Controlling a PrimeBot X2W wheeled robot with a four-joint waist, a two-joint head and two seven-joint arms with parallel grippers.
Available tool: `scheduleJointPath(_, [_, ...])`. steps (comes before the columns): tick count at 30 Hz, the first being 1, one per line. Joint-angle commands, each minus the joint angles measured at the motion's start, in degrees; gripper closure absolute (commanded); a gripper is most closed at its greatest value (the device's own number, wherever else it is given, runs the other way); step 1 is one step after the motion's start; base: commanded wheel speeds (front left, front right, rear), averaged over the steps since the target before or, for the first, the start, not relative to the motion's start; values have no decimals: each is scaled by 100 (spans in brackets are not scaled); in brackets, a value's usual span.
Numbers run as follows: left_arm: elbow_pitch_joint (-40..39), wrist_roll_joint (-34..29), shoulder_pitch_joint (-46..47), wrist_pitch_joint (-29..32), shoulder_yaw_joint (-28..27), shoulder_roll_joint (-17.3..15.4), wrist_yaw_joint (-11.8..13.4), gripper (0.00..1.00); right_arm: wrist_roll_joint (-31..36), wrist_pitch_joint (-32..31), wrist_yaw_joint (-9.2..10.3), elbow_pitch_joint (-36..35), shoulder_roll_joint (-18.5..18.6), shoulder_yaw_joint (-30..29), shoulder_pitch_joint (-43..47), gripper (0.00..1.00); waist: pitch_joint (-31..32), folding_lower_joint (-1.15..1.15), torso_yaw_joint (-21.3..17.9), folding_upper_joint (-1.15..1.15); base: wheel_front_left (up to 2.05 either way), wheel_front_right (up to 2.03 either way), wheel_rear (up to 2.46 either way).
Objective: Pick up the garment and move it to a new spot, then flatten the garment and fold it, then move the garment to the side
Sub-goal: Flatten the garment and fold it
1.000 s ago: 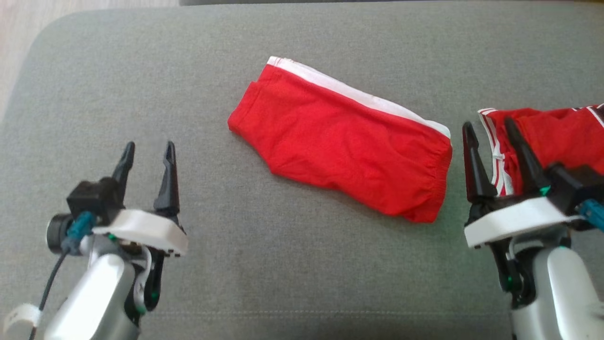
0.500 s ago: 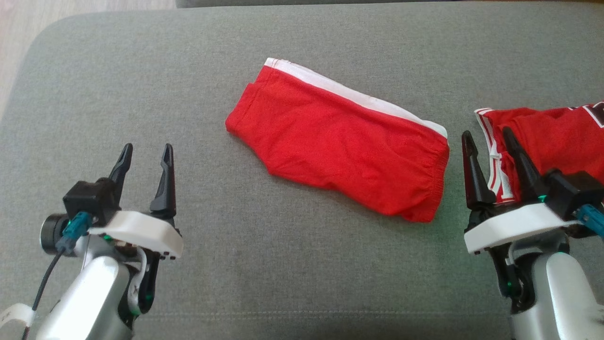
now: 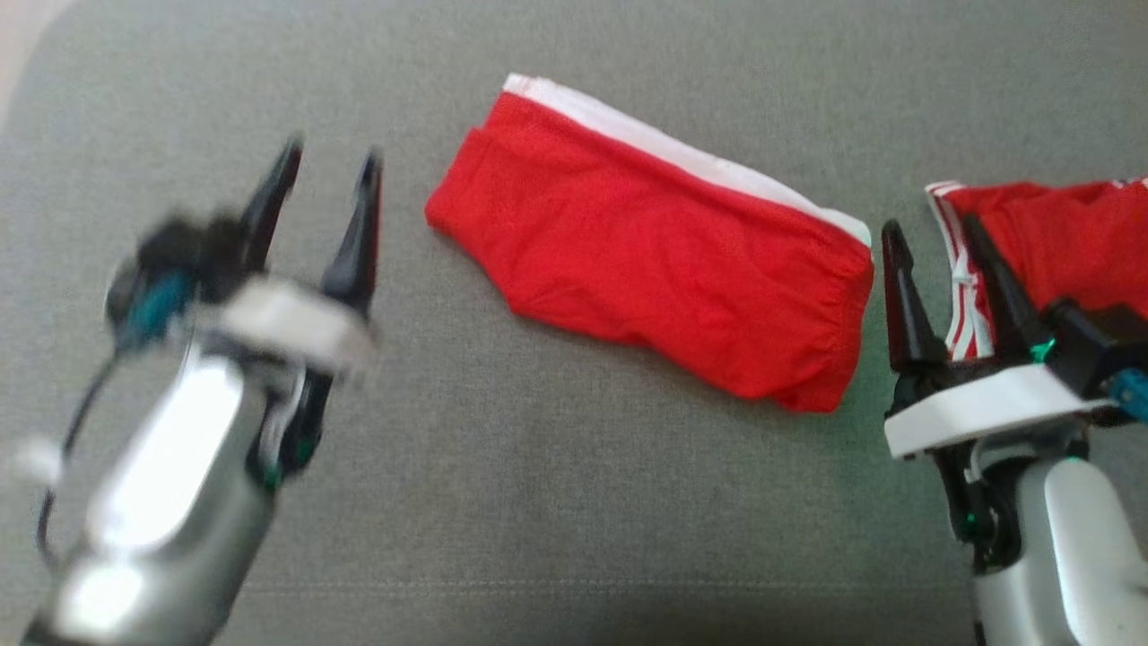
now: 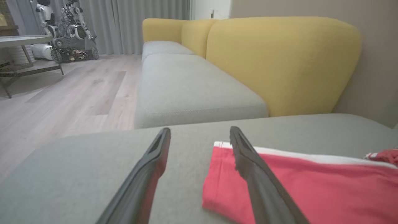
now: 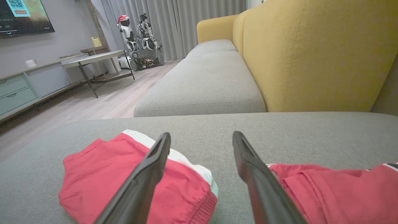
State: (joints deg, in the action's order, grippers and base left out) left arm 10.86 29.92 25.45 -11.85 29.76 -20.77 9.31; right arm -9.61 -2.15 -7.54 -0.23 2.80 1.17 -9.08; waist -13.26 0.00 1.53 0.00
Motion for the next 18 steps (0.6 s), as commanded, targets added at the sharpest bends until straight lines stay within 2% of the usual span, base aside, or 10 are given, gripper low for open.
scheduleJointPath(1, [72,79,651,59,-177,2,-189,0,-55,-12,5,-267,8,116,-247,0,-211,0,-61,0,0,0,0])
scheduleJointPath(9, [2463,451,1946,435,138,557,-1225,0,-68,-29,5,-331,8,209,-468,0,-659,0,-350,0,0,0,0])
scheduleJointPath(13, [3458,521,2239,463,282,688,-1493,0,-125,3,5,-299,8,261,-506,0,-748,0,-482,0,0,0,0])
scheduleJointPath(18, [4281,649,2457,570,463,822,-1635,0,-191,35,5,-280,8,256,-506,0,-810,0,-555,0,0,0,0])
